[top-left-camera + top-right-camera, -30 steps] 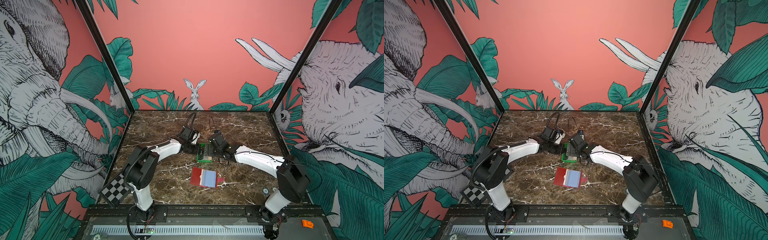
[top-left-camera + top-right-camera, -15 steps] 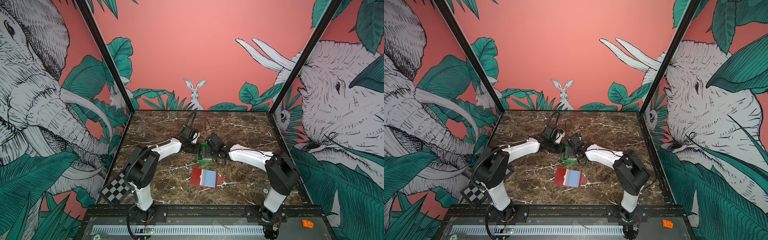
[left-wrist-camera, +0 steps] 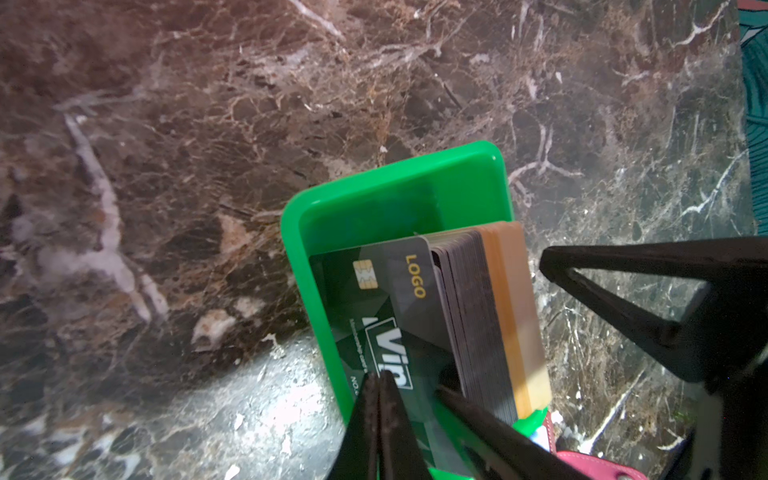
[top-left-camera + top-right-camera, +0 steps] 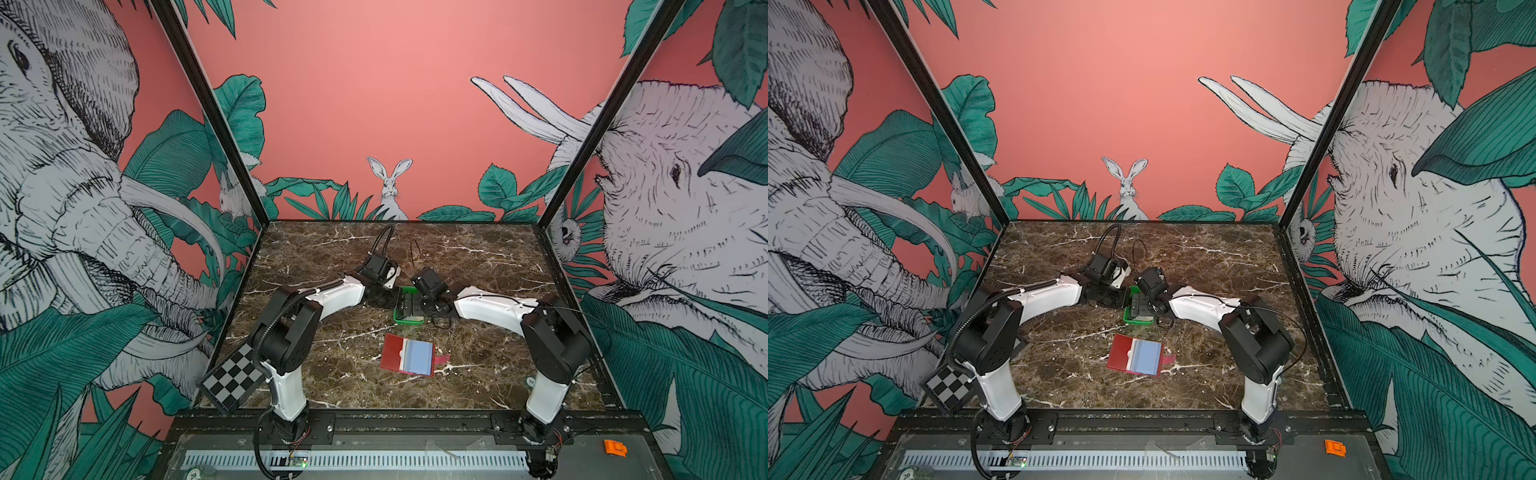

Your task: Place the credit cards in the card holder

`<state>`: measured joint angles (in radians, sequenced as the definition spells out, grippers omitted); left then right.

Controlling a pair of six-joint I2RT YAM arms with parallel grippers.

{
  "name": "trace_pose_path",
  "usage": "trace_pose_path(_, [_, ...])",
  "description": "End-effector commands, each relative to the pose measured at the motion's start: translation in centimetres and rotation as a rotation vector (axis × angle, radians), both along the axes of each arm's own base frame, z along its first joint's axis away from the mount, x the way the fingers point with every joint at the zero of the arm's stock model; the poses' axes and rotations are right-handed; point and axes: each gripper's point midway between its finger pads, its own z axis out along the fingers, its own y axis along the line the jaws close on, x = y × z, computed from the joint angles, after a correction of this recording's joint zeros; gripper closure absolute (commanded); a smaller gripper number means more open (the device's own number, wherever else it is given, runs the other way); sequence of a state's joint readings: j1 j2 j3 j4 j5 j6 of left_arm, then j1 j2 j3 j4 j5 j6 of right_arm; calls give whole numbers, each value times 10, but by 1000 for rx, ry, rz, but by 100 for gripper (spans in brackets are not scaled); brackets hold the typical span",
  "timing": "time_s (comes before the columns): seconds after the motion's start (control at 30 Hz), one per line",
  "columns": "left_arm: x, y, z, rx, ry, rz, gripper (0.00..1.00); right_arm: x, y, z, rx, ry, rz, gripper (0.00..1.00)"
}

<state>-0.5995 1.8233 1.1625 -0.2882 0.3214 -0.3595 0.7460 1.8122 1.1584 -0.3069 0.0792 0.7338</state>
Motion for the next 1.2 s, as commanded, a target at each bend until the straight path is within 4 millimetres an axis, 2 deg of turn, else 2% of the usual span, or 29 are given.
trace_pose_path(0.0, [2,0,2,8,9,-1,93,2,-5,-4,4,4,-27,3])
trace_pose_path(0.4, [2,2,-5,26,25,4,95,7,-23,8,-8,-18,-45,4])
trace_pose_path(0.77, [-2,-3,-10,1,52,-1,91,6,-19,16,26,-28,-27,5])
trace_pose_path(0.97, [-1,-3,-6,-6,43,-2,91,-1,-4,9,81,16,26,5])
trace_pose_path(1.17, [-1,-3,-6,-6,43,2,92,-7,-5,-3,65,41,25,5])
